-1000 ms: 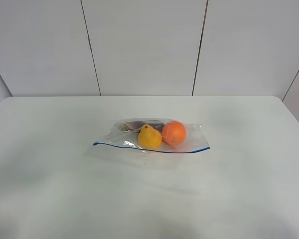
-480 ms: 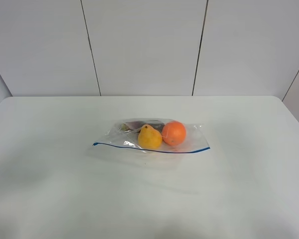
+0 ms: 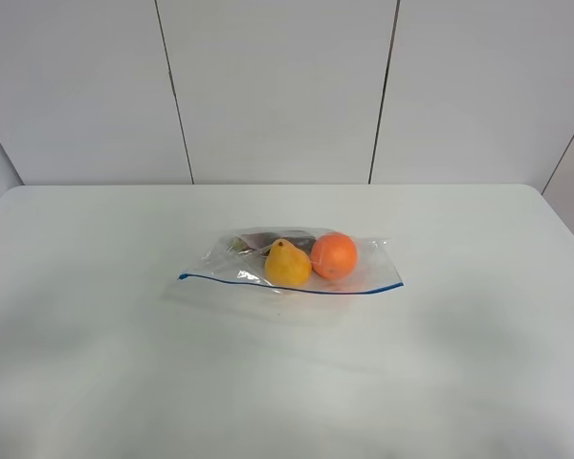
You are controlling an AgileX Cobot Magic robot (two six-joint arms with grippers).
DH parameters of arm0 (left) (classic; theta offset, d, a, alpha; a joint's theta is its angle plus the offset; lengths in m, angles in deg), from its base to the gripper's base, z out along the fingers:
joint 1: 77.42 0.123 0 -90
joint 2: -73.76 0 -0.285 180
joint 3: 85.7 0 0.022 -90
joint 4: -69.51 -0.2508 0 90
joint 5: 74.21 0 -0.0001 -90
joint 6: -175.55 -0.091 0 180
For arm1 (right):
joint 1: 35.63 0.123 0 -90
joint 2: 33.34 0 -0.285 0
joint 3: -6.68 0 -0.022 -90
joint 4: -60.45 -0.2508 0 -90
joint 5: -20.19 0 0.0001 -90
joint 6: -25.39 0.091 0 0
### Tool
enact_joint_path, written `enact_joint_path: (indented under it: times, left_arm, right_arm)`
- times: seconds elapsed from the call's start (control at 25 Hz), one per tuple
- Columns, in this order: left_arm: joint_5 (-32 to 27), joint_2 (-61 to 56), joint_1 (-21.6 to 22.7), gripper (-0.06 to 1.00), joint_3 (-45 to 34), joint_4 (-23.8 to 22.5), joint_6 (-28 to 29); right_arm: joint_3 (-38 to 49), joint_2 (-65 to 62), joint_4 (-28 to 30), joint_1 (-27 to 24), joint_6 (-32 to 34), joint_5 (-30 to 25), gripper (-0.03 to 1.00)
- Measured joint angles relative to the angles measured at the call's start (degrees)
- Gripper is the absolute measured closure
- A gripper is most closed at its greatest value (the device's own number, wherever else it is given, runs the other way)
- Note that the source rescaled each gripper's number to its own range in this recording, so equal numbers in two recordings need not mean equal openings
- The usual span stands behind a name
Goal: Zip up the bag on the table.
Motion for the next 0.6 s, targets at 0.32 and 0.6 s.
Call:
enact_joint_path:
  times: [0.32, 0.6]
  left_arm:
    - [0.0, 0.0, 0.0, 0.08, 0.0, 0.0, 0.0]
    - [0.0, 0.0, 0.0, 0.08, 0.0, 0.0, 0.0]
  right_arm:
    - [0.0, -0.33, 0.05, 0.0, 0.14, 0.05, 0.03]
    - [0.0, -0.33, 0.05, 0.0, 0.14, 0.05, 0.03]
